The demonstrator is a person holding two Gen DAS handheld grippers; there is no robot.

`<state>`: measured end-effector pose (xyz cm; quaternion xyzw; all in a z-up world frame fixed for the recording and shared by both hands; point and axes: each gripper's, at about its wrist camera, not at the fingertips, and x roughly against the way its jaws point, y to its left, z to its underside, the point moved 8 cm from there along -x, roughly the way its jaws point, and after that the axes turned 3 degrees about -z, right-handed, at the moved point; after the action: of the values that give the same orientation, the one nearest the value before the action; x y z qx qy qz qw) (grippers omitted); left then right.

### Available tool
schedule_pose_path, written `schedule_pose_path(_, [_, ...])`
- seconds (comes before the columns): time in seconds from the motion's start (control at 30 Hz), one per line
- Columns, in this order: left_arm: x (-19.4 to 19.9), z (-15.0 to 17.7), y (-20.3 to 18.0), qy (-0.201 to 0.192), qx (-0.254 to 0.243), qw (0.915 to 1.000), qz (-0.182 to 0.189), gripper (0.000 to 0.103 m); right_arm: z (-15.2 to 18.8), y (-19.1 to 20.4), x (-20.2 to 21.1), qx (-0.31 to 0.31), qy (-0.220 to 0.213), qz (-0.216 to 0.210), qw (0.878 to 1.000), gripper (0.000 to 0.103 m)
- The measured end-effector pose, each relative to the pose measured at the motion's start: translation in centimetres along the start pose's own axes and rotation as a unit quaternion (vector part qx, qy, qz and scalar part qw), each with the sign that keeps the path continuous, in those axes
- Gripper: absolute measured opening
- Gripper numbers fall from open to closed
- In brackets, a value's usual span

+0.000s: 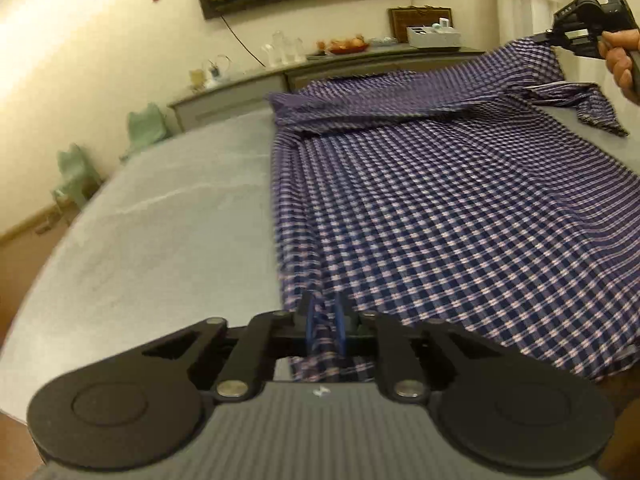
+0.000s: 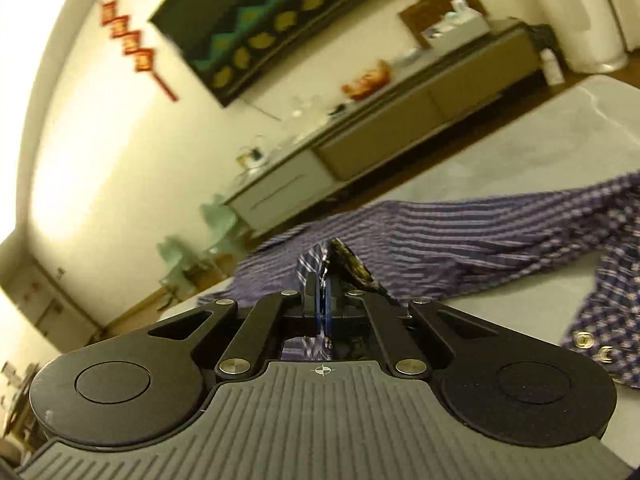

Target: Fold clothes

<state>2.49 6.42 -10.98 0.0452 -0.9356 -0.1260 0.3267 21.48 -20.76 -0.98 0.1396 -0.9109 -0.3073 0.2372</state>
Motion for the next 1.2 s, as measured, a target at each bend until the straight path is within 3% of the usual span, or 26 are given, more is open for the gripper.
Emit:
schedule_pose_path(0.03, [0.2, 0.1, 0.0, -0.003, -0.002, 0.9999, -0.011, 0.029, -0.2, -0.3, 0.0, -0.004, -0.004, 0.004, 1.000, 0.000])
schedule_pose_path(0.1, [0.2, 0.4, 0.2, -0.001, 0.001, 0.9998, -0.022, 0.034, -0.7, -1.0, 0.1, -0.011, -0.011, 0.009, 1.000, 0.000])
schedule_pose_path(0.23, [0.0, 1.3, -0.1, 0.018, -0.010, 0.9997, -0.012, 0.034, -1.9, -1.8, 0.4, -0.026, -0.032, 0.008, 0.999, 0.000])
schedule_pose_path(0.27, [-0.2, 1.5, -0.3, 0.023, -0.016, 0.9996, -0.007, 0.028, -2.3, -2.0, 0.6, -0.032, -0.040, 0.008, 0.999, 0.000])
schedule_pose_path(0.3, [-0.2, 1.5, -0.4, 0.024, -0.018, 0.9995, -0.005, 0.007, -2.4, -2.2, 0.6, -0.033, -0.042, 0.009, 0.999, 0.000])
schedule_pose_path(0.33, [0.0, 1.3, -0.4, 0.021, -0.017, 0.9996, -0.003, 0.003, -2.3, -2.3, 0.6, -0.034, -0.043, 0.012, 0.998, 0.000])
schedule_pose_path(0.67, [3.4, -1.0, -1.5, -0.019, -0.007, 0.9992, 0.033, 0.001, -2.2, -3.8, 0.7, -0.038, -0.055, 0.043, 0.997, 0.000])
schedule_pose_path(0.77, [2.5, -0.3, -1.8, 0.005, -0.017, 0.9991, 0.040, 0.001, -2.2, -4.5, 0.8, -0.039, -0.060, 0.061, 0.996, 0.000])
schedule_pose_path(0.87, [1.9, 0.8, -3.4, 0.025, -0.046, 0.9959, 0.074, 0.003, -2.5, -4.9, 0.9, -0.036, -0.072, 0.076, 0.994, 0.000])
schedule_pose_path(0.93, [2.2, 1.0, -4.2, 0.014, -0.072, 0.9950, 0.067, 0.015, -2.5, -5.2, 0.9, -0.039, -0.074, 0.079, 0.993, 0.000])
schedule_pose_path(1.0, [3.0, 0.7, -3.7, -0.001, -0.064, 0.9965, 0.054, 0.016, -2.5, -5.6, 0.8, -0.040, -0.074, 0.087, 0.993, 0.004])
schedule_pose_path(1.07, [3.7, 0.3, -2.7, -0.016, -0.039, 0.9986, 0.032, 0.031, -2.2, -5.1, 0.6, -0.039, -0.060, 0.078, 0.994, 0.009])
schedule_pose_path(1.1, [4.0, 0.3, -2.3, -0.022, -0.029, 0.9992, 0.018, 0.048, -1.8, -4.1, 0.3, -0.033, -0.049, 0.063, 0.996, 0.010])
schedule_pose_path(1.13, [4.2, 0.4, -2.3, -0.024, -0.028, 0.9993, 0.010, 0.059, -1.3, -3.0, 0.1, -0.026, -0.037, 0.046, 0.998, 0.021])
schedule_pose_path(1.17, [4.3, 0.7, -2.5, -0.023, -0.032, 0.9992, 0.010, 0.061, -0.6, -1.5, -0.2, -0.012, -0.020, 0.027, 0.999, 0.030])
schedule_pose_path(1.2, [4.2, 1.1, -3.0, -0.019, -0.041, 0.9989, 0.012, 0.061, 0.7, 0.3, -0.7, 0.005, 0.001, 0.004, 1.000, 0.048])
